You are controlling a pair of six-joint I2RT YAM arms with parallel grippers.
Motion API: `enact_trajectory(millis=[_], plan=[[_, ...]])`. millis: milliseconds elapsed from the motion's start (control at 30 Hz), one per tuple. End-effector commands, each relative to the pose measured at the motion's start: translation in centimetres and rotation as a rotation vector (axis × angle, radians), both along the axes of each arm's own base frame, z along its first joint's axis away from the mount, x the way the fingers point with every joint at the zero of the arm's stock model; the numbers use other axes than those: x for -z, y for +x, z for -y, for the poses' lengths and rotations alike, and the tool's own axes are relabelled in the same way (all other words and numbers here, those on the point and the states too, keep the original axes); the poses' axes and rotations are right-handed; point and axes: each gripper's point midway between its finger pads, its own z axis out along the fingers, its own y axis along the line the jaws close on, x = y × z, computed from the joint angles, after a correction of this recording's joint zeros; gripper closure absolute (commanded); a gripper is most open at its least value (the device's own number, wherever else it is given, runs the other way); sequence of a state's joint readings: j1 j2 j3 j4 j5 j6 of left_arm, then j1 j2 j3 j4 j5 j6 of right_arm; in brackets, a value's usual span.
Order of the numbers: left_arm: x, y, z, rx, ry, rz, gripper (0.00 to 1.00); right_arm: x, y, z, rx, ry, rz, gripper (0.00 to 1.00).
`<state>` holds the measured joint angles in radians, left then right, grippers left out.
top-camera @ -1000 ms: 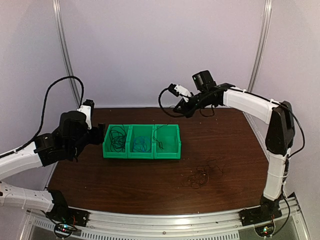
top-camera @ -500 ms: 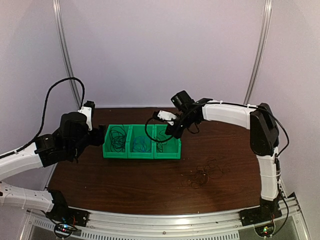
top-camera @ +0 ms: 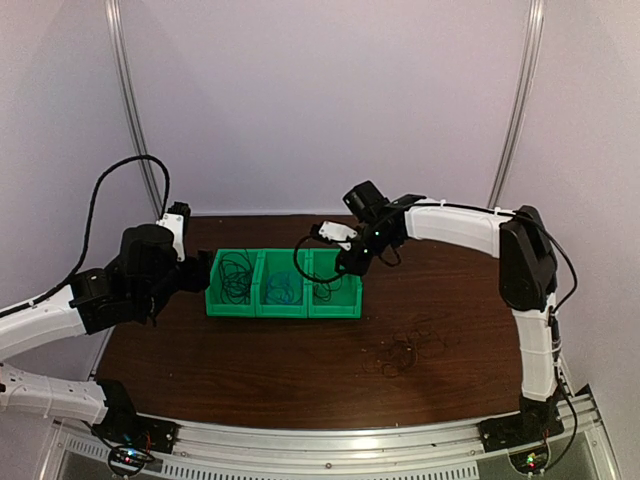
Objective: Untangle the cables
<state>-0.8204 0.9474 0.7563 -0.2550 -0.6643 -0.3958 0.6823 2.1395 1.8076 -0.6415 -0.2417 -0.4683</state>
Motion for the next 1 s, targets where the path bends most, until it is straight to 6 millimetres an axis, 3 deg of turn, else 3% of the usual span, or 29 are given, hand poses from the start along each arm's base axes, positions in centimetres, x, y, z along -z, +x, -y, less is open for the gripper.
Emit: enact_trajectory(millis=[0,167,367,567,700,833,967], plan=[[-0.5,0.2,0.2,0.002,-0.04,0.024,0.31,-3.8,-0.3,0.4,0.006,0.038,0.034,0.66],[-0.4,0.5,1.2,0.046,-0.033,0.026,0.3,-6.3,-1.9,3.5,0.02,0.029,0.039,0.62],[0.4,0.4,6.7,0.295,-0.077,-0.007,0.3,-6.6,-4.0,10.5,0.105,0.043,-0.013,0.61],[0.8,0.1,12.0,0.503,-0.144,-0.027,0.34,-3.8,-6.5,19.5,0.259,0.023,-0.08,0.61],[0.8,-0.2,14.9,0.58,-0.135,-0.027,0.35,-0.8,-9.8,24.3,0.326,-0.046,-0.154,0.58],[1.3,-0.4,17.1,0.614,-0.107,-0.03,0.35,2.1,-13.0,26.4,0.341,-0.097,-0.263,0.54],[1.5,-0.5,18.1,0.62,-0.101,-0.023,0.35,3.3,-13.6,26.7,0.351,-0.097,-0.306,0.53]])
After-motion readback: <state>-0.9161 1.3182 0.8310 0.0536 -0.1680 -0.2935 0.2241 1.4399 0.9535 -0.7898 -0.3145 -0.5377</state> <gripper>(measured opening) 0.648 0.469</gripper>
